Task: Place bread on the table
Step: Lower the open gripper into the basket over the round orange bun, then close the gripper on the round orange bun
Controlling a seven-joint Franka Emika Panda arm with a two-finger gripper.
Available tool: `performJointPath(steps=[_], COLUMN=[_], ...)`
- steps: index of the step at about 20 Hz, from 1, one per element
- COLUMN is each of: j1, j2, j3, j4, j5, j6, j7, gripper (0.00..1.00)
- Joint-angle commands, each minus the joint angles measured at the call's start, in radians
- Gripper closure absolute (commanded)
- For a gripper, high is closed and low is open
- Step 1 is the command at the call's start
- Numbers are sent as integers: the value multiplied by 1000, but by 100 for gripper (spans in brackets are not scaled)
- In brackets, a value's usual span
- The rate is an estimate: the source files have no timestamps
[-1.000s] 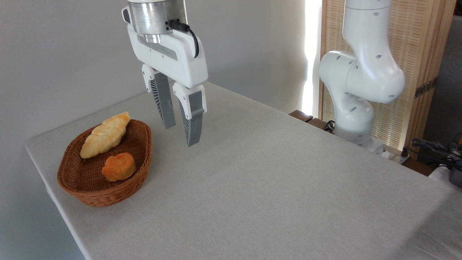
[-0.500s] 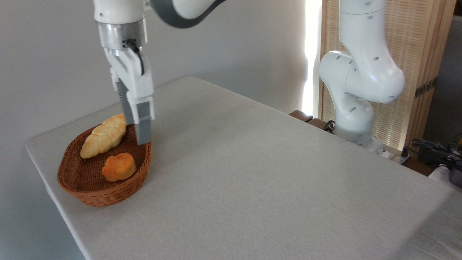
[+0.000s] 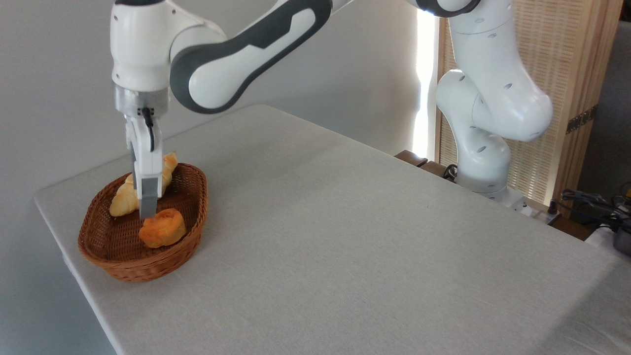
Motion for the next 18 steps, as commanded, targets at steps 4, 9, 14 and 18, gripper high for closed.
performJointPath(steps=[4,9,14,18], j1=[6,6,6,6], j2=[-15,5,11,13], j3=[-16,-31,-31,-31], j4=[-85,-96,-96,-96], j5=[112,138,138,144], j6=[28,33,73,74], j7=[30,28,28,33], gripper=[0,0,60,71])
